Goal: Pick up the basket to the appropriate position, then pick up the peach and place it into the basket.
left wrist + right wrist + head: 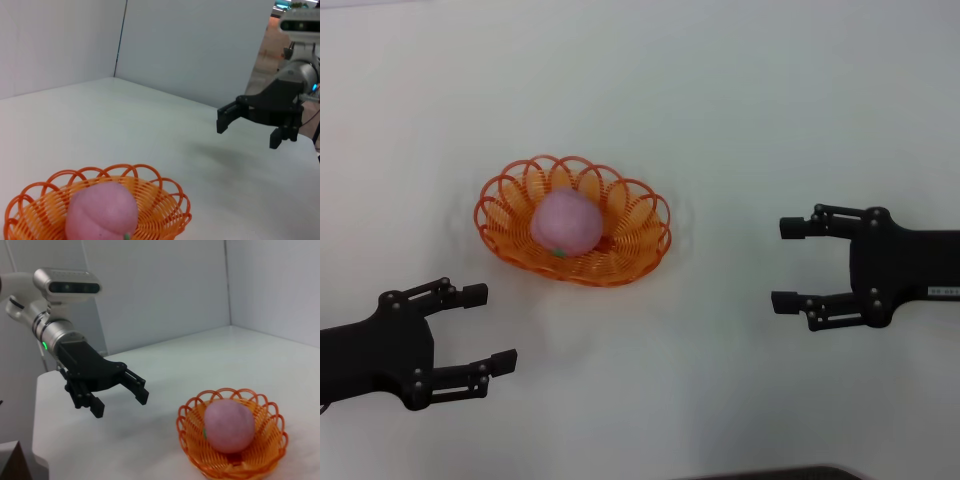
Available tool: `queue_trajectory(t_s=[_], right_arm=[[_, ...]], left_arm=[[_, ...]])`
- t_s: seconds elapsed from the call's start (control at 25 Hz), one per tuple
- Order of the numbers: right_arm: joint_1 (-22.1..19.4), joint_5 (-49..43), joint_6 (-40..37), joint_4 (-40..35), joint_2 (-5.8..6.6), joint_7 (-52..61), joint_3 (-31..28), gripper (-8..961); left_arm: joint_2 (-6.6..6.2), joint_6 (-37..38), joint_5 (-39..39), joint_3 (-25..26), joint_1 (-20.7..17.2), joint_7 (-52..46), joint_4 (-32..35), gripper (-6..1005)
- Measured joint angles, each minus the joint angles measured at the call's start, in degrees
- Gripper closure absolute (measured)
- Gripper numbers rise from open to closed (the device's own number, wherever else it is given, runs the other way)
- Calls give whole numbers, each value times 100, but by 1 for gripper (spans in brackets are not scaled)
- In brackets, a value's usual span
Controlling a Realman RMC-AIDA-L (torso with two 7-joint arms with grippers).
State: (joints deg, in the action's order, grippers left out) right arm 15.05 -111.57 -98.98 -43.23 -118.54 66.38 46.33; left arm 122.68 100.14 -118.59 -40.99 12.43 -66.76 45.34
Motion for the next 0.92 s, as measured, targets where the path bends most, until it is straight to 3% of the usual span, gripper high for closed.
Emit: queue_trajectory(t_s=[0.24,0.92], right_arm=[[-4,-180,274,364,42,-284,-102,48],[244,-331,439,394,-20,-259,-95,48]], left_arm=[[-10,17,-31,-29,28,6,-61,145],[-7,5,-306,1,58,11,-185,150]])
